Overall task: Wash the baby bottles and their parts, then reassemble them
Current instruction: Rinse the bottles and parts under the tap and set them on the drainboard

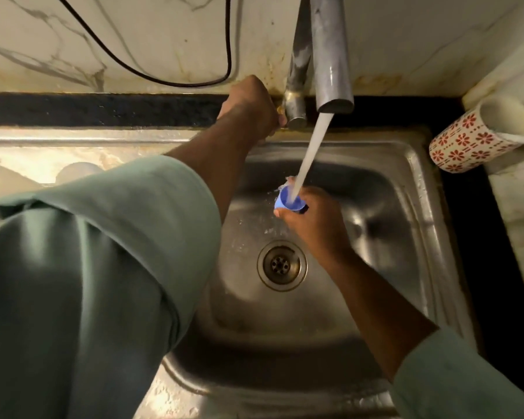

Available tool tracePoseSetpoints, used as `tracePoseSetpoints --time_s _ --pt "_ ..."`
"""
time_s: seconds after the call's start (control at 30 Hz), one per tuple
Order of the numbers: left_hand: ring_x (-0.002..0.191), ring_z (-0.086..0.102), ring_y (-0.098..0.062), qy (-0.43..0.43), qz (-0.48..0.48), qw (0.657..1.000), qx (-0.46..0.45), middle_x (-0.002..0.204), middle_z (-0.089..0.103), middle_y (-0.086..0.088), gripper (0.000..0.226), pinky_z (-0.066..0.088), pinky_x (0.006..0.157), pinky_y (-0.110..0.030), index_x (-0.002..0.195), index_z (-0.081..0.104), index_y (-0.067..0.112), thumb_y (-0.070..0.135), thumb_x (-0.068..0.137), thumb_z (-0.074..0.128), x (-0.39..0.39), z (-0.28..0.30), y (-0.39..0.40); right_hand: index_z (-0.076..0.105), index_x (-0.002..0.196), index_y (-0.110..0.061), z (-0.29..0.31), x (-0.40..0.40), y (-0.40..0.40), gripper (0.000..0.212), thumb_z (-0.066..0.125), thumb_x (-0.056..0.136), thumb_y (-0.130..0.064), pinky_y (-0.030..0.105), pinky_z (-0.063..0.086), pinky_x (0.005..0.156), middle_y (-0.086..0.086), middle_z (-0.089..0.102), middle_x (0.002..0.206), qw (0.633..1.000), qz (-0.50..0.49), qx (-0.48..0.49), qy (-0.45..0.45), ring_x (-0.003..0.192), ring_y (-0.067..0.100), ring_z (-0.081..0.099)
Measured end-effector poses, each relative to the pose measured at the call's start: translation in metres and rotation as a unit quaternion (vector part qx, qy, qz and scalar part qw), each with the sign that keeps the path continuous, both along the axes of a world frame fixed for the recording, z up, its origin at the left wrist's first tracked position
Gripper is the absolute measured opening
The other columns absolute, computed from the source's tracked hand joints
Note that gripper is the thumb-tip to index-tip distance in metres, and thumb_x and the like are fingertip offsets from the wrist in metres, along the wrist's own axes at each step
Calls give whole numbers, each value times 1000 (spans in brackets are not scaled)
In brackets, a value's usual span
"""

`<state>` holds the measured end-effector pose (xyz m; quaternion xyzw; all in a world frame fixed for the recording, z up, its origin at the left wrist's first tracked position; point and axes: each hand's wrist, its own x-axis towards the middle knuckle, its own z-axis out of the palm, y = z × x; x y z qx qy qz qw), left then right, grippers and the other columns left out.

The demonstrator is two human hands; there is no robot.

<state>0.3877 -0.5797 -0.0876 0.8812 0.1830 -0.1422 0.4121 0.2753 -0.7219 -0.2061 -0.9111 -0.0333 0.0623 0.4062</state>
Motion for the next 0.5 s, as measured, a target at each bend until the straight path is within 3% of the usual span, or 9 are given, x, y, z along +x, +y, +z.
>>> tracePoseSetpoints --time_s 0.1,0.17,0.2,0.23,0.3,0.33,0.37,0.43,0.5 --pt "88 72 -25 6 3 1000 -15 97 72 -11 25 61 78 -40 105 64 7 18 87 78 0 -1 1 64 112 -11 -4 0 1 32 74 83 -20 14 50 82 -4 67 103 993 7 51 106 98 9 65" --pt "78 71 -20 10 0 1000 -13 92 72 -10 19 58 65 -33 96 62 10 17 87 77 2 -2 0 67 107 -16 -10 2 1 27 75 82 -22 5 48 72 -11 66 97 994 -38 74 76 91 -2 65" --pt "74 70 -19 6 2 1000 -11 91 73 -10 16 56 60 -31 90 61 10 16 88 76 4 -2 2 67 105 -15 -9 4 3 25 75 82 -22 8 49 71 -8 67 97 991 -47 94 87 90 -2 65" --pt "70 69 -18 5 6 1000 -16 90 73 -11 15 54 57 -30 85 59 11 15 90 73 4 -3 3 67 102 -14 -10 5 5 20 73 83 -20 18 53 74 -3 68 97 977 -59 139 148 91 5 66" --pt "71 70 -20 15 15 999 -29 91 74 -12 17 55 59 -31 81 57 11 13 93 68 5 -5 2 65 98 -18 -9 7 8 13 66 88 -11 36 53 71 3 65 93 892 -104 325 296 85 19 66" --pt "77 72 -21 17 23 999 -35 92 75 -13 16 56 64 -32 80 56 11 12 94 65 6 -5 3 63 98 -20 -10 10 10 14 63 89 -9 36 52 64 4 64 89 836 -126 411 342 78 20 64" --pt "82 72 -23 15 30 998 -46 94 75 -13 16 57 69 -34 81 57 11 12 96 61 6 -6 4 62 99 -20 -12 14 12 14 63 89 -9 33 49 57 5 62 86 806 -144 442 368 70 18 61" --pt "89 72 -24 23 30 997 -65 99 75 -13 13 58 76 -37 84 60 10 12 96 56 6 -6 5 60 102 -18 -15 20 15 15 65 89 -13 22 37 46 6 58 84 782 -175 447 398 59 14 50" --pt "88 72 -23 31 28 996 -73 100 75 -12 13 59 77 -38 90 63 8 13 98 53 6 -5 4 64 94 -17 -16 23 15 7 67 89 -19 18 28 39 5 55 77 804 -172 415 390 50 9 41"
